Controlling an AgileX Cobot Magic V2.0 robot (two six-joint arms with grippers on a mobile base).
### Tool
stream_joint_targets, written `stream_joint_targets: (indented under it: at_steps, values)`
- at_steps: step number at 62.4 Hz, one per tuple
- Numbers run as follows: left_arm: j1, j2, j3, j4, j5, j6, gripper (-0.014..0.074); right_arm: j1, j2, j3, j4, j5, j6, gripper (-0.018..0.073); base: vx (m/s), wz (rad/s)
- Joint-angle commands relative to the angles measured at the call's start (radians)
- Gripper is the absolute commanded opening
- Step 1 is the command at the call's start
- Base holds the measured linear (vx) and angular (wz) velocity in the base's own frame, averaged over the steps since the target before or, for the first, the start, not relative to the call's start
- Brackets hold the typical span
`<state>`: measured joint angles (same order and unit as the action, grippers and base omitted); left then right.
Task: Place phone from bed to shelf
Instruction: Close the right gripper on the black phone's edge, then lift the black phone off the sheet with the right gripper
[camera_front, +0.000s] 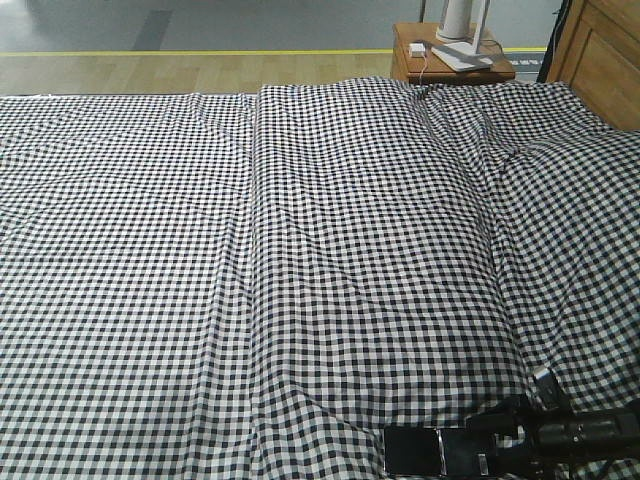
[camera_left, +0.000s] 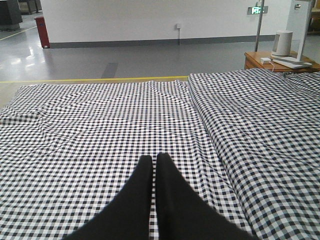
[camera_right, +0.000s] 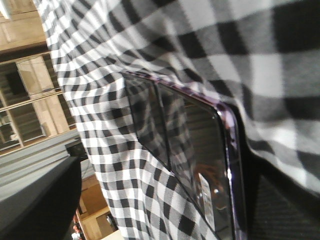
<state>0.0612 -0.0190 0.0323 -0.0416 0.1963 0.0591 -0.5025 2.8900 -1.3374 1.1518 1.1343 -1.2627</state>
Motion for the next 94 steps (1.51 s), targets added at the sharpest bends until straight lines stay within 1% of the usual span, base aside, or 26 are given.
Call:
stream_joint_targets:
  at_steps: [1,7,13,22,31,37,40,46,51,58,66,73,81,94]
  values:
    - [0.001,-0.008,0.007,-0.009,-0.07,0.0,0.0001,0.003,-0.044,0.0,0.028,0.118,-0.032,0.0594,0.0,0.0]
    - [0.001,-0.008,0.007,-0.009,-0.07,0.0,0.0001,0.024,-0.044,0.0,0.032,0.121,-0.035,0.0594,0.0,0.0]
    - [0.001,-0.008,0.007,-0.009,-0.07,0.0,0.0001,0.067,-0.044,0.0,0.032,0.114,-0.045,0.0594,0.0,0.0]
    - [0.001,-0.008,0.007,-0.009,-0.07,0.0,0.0001,0.11,-0.044,0.0,0.035,0.11,-0.047,0.0594,0.0,0.0]
    - [0.001,-0.008,0.007,-0.009,-0.07,0.0,0.0001,0.118,-0.044,0.0,0.04,0.109,-0.047,0.059,0.0,0.0]
    - [0.001,-0.008,0.007,-0.009,-0.07,0.0,0.0001,0.114,-0.044,0.0,0.043,0.108,-0.047,0.0566,0.0,0.0]
    - [0.001,-0.008,0.007,-0.009,-0.07,0.0,0.0001,0.112,-0.044,0.0,0.047,0.105,-0.047,0.0541,0.0,0.0]
    - [0.001,-0.008,0.007,-0.009,-0.07,0.0,0.0001,0.111,-0.044,0.0,0.064,0.104,-0.047,0.0461,0.0,0.0]
    - [0.001,-0.008,0.007,-0.009,-0.07,0.0,0.0001,0.111,-0.044,0.0,0.089,0.099,-0.047,0.0369,0.0,0.0]
    - [0.001,-0.008,0.007,-0.009,-0.07,0.0,0.0001,0.111,-0.044,0.0,0.119,0.094,-0.047,0.0184,0.0,0.0]
    - [0.001,-0.008,0.007,-0.009,-0.07,0.0,0.0001,0.111,-0.044,0.0,0.122,0.094,-0.047,-0.0017,0.0,0.0]
    - [0.001,-0.008,0.007,-0.009,-0.07,0.0,0.0001,0.111,-0.044,0.0,0.122,0.099,-0.051,-0.0011,0.0,0.0]
    - [0.001,-0.008,0.007,-0.009,-0.07,0.0,0.0001,0.111,-0.044,0.0,0.122,0.156,-0.094,-0.0009,0.0,0.0]
    - [0.001,-0.008,0.007,-0.009,-0.07,0.0,0.0001,0.112,-0.072,0.003,0.108,0.155,-0.076,-0.0009,0.0,0.0]
